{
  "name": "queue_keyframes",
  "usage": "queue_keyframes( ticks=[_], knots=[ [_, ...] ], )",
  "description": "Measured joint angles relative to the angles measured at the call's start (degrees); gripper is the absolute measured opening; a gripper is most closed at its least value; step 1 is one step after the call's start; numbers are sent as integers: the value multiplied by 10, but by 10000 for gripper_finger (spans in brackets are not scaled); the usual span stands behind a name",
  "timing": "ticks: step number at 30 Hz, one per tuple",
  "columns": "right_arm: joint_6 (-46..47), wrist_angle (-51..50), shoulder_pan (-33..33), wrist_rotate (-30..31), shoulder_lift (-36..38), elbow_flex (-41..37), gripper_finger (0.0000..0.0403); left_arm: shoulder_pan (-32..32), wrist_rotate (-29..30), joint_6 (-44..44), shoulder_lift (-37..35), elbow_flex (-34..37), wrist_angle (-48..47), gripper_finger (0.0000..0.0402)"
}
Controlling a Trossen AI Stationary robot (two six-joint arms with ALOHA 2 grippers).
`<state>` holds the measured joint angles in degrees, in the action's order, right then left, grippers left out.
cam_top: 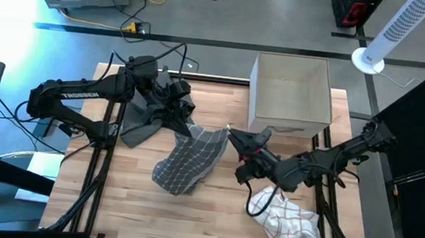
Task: Fold towel
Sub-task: Fold the gray checkered towel
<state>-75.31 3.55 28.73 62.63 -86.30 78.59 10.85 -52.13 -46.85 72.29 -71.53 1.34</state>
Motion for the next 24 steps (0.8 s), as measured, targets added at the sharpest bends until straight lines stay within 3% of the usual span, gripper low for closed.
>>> queue_keyframes(
  ticks=[5, 9, 11, 15, 18, 22, 24],
  knots=[
    [56, 11, -8, -23, -1, 0, 119, 0, 2, 0, 0, 0, 0, 0],
    [241, 17, -6, 13, 35, 0, 119, 0, 2, 1, 0, 0, 0, 0],
    [368, -21, -3, -14, 77, 0, 119, 0, 0, 6, 0, 0, 1, 0],
    [671, -144, -35, -190, 158, 2, 119, -6, -4, 22, 0, 0, 1, 0],
    [831, -217, -92, -354, 180, 2, 119, -12, -5, 45, 0, 0, 1, 0],
    [917, -242, -151, -543, 166, -5, 119, -17, -5, 75, 0, 0, 3, 0],
    [927, -238, -166, -604, 154, -11, 119, -17, -5, 86, 0, 0, 3, 0]
  ],
)
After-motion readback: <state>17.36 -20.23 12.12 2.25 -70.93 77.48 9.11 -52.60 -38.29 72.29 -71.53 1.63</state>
